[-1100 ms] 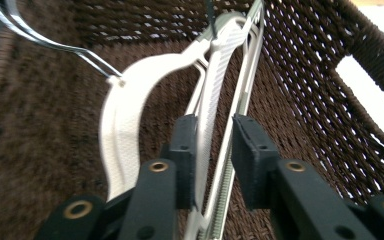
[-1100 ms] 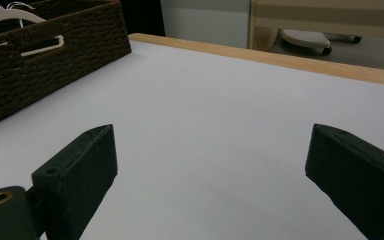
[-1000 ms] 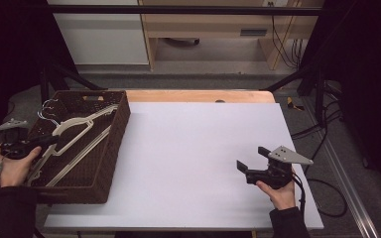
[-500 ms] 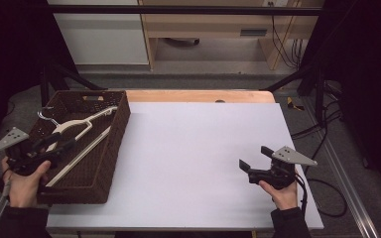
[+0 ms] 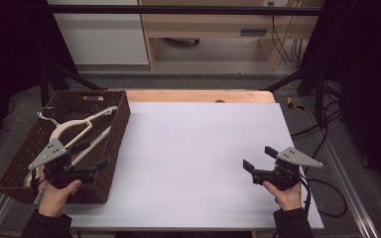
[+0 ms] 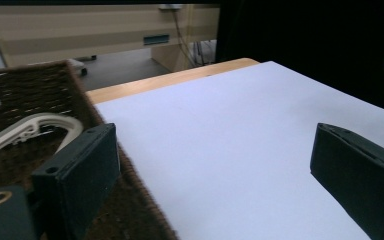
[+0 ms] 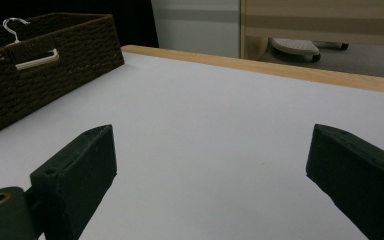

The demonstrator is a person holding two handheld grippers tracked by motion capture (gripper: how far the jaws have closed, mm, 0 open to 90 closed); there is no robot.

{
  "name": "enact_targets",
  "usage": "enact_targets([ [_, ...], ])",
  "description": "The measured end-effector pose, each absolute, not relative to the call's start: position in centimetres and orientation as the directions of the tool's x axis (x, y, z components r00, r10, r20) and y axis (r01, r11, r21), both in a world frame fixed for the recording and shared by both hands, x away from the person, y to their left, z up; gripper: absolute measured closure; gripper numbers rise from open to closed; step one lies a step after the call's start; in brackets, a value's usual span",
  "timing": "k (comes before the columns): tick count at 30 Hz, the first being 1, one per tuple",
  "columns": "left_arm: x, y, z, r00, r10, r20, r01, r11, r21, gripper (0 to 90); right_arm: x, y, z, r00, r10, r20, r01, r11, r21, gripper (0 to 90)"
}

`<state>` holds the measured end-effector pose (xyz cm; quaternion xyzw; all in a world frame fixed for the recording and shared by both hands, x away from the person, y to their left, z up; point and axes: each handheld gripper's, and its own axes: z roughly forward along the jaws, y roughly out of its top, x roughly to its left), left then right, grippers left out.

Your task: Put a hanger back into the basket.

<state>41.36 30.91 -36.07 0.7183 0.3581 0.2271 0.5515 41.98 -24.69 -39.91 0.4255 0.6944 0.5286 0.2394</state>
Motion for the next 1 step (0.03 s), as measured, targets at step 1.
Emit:
enact_targets([
  [1, 41.36, 30.91, -36.07, 0.64, 0.765, -0.069, 0.264, -0.135, 0.955, 5.4, 41.95, -24.7, -39.9, -0.523, 0.844, 0.117, 0.338, 0.079, 0.938, 6.5],
])
